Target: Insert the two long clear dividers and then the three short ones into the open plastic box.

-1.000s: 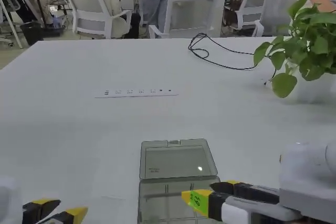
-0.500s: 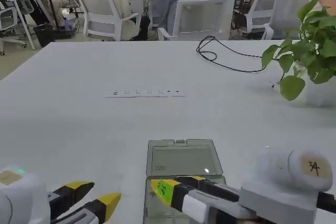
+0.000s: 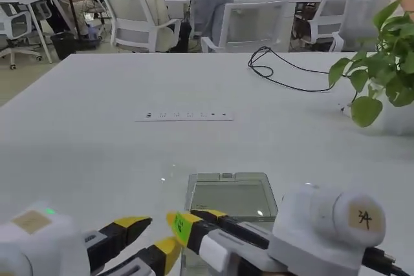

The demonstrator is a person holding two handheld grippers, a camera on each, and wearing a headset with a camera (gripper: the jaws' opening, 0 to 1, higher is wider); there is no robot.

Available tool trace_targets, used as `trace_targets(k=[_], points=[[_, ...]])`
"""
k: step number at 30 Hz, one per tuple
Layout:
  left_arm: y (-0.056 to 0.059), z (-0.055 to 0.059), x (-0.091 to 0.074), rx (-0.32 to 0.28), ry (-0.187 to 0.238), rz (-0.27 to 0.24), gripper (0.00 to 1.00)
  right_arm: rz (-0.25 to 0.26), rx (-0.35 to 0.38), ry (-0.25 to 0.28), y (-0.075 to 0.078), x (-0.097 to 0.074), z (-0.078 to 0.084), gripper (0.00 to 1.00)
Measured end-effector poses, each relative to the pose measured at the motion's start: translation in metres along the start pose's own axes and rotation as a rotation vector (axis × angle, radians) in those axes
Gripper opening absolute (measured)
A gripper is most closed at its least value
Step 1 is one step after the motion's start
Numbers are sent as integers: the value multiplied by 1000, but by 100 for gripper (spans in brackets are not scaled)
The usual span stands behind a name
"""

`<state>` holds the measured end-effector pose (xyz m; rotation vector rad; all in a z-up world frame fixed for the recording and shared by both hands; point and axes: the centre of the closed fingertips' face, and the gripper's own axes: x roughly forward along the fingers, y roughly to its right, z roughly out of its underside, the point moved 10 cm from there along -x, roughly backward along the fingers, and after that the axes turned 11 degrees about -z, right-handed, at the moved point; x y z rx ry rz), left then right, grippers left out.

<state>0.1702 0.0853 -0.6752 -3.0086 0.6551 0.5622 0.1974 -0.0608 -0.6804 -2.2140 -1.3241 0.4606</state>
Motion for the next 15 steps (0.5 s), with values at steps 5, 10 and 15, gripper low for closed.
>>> trace_targets(k=[5,10,15], points=[[7,-1,0,-31,3,28,30,4,4,17,-1,-1,-1,15],[12,-2,-1,-64,8,48,30,18,17,27,0,-3,-2,8],[13,-3,-2,-107,4,60,30,21,63,47,0,-5,-4,7]])
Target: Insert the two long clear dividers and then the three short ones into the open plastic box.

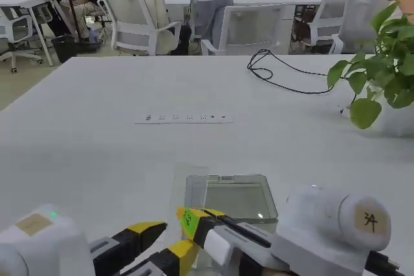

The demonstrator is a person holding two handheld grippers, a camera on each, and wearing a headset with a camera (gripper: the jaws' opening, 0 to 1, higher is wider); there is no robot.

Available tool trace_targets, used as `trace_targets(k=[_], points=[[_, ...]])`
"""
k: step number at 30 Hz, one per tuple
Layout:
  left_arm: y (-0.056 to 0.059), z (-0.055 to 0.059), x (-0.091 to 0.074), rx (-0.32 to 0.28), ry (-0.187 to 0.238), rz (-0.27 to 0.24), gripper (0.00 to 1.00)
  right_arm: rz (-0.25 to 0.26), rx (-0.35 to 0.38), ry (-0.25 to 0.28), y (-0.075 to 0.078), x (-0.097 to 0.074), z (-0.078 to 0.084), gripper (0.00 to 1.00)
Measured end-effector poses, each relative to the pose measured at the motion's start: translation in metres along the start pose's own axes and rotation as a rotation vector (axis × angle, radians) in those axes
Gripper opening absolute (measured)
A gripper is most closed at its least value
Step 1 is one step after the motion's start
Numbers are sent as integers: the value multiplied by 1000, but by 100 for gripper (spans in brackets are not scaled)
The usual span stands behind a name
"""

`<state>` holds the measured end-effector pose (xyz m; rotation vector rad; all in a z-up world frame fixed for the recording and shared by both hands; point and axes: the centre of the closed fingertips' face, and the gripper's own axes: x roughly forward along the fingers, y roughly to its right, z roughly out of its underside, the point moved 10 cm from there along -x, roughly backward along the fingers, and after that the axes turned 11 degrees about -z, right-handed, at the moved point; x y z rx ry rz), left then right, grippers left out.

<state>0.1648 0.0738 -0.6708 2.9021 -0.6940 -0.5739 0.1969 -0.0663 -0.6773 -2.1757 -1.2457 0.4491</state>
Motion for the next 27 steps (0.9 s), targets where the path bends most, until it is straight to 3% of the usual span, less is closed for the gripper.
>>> trace_targets(k=[10,13,16,18,22,24,26,27], points=[[2,1,-2,-28,-26,6,31,5,28,-29,0,-2,0,7],[2,1,-4,-15,-21,20,39,31,36,-44,1,-6,-3,7],[2,3,-6,53,-34,27,47,64,105,-74,4,-11,-7,7],[1,5,-9,97,-32,32,52,85,109,-96,6,-13,-10,7],[-2,6,-12,137,-24,51,61,131,167,-126,7,-17,-14,6],[-3,7,-12,160,-22,57,66,165,187,-178,8,-20,-14,6],[-5,7,-11,191,-27,67,71,245,215,-258,12,-22,-14,6],[-5,7,-11,203,-27,69,73,246,210,-256,12,-21,-15,6]])
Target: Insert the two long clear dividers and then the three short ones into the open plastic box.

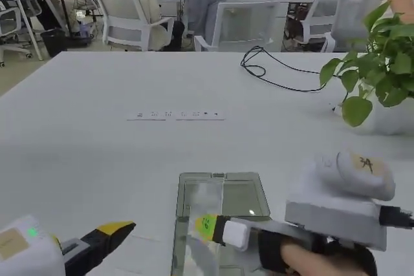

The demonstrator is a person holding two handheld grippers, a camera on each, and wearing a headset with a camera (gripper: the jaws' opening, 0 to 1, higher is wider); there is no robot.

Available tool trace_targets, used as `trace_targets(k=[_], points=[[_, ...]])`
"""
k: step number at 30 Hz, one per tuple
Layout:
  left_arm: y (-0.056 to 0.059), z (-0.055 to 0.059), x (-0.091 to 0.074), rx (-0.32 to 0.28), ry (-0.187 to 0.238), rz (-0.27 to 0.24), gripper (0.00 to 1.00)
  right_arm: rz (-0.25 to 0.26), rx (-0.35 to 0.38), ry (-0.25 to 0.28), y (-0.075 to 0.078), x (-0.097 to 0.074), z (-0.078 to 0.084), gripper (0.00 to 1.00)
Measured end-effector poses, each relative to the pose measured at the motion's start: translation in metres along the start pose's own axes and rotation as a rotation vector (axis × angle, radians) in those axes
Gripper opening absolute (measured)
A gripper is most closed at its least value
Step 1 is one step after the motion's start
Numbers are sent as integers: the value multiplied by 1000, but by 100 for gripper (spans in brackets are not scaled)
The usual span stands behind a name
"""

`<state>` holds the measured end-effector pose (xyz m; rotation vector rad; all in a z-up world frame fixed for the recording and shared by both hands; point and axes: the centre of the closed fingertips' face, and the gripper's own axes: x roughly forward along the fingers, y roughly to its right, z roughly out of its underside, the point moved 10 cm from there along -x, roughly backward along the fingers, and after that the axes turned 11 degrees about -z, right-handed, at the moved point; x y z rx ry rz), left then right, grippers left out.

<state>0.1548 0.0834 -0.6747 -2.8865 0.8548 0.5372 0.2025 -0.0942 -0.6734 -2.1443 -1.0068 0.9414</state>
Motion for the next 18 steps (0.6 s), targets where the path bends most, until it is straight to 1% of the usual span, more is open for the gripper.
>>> trace_targets(k=[1,2,3,4,6,7,8,10,12,13,14,15,16,17,18], points=[[0,0,0,15,1,1,75,27,21,-30,1,-2,0,6],[-1,0,0,42,0,4,77,30,23,-32,1,-2,-1,6],[-1,0,1,51,-3,5,79,34,28,-33,1,-3,-3,6],[-1,1,1,63,-3,8,81,56,42,-56,2,-4,-4,6],[-1,1,3,70,-6,15,84,96,61,-95,5,-6,-6,6],[-1,2,3,73,-5,20,86,98,61,-92,6,-6,-7,6],[-1,2,4,78,-3,26,87,128,79,-124,8,-8,-8,6],[0,3,5,92,-2,31,90,155,82,-135,10,-9,-11,6],[0,5,6,103,-8,41,93,186,93,-159,13,-11,-13,6],[0,6,7,101,-9,45,95,190,93,-159,14,-11,-15,6],[0,7,8,99,-8,49,96,215,100,-176,15,-13,-16,6],[0,7,8,100,-7,53,97,225,99,-181,17,-13,-17,6],[0,8,9,105,-9,58,99,237,97,-186,18,-13,-19,6],[0,9,10,120,-14,59,100,255,95,-204,20,-14,-20,6],[0,10,11,127,-20,61,100,262,101,-211,21,-14,-21,6]])
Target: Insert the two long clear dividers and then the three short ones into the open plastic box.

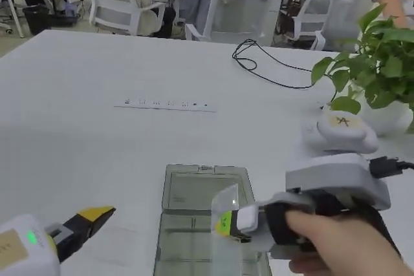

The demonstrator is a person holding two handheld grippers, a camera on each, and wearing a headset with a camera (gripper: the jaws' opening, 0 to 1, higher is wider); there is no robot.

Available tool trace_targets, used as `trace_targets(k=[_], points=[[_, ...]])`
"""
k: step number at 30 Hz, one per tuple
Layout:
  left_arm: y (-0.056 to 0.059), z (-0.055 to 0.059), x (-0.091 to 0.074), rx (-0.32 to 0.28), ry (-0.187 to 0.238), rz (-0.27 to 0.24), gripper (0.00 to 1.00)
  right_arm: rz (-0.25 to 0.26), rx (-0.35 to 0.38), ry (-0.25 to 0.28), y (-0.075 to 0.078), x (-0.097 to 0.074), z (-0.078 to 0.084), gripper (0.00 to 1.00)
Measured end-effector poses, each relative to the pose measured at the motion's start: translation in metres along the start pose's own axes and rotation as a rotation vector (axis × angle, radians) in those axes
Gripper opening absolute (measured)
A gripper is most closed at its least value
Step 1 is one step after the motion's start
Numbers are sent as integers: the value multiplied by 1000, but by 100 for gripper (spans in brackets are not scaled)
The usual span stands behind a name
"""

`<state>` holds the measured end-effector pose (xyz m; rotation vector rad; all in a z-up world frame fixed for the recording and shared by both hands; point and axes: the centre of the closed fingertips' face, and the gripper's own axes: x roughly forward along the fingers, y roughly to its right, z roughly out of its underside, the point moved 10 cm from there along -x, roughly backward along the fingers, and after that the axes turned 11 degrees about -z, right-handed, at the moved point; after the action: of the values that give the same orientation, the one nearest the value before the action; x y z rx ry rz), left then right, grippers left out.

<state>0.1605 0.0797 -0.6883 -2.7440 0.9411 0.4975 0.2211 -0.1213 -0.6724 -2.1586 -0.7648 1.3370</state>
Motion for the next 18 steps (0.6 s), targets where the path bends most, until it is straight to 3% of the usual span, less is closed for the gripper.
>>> trace_targets(k=[7,13,18], points=[[-2,5,5,20,-17,4,100,31,20,-49,10,2,-9,6],[-5,8,9,17,-15,7,100,83,36,-97,23,8,-14,6],[-6,11,13,22,-11,6,100,97,60,-125,34,13,-19,6]])
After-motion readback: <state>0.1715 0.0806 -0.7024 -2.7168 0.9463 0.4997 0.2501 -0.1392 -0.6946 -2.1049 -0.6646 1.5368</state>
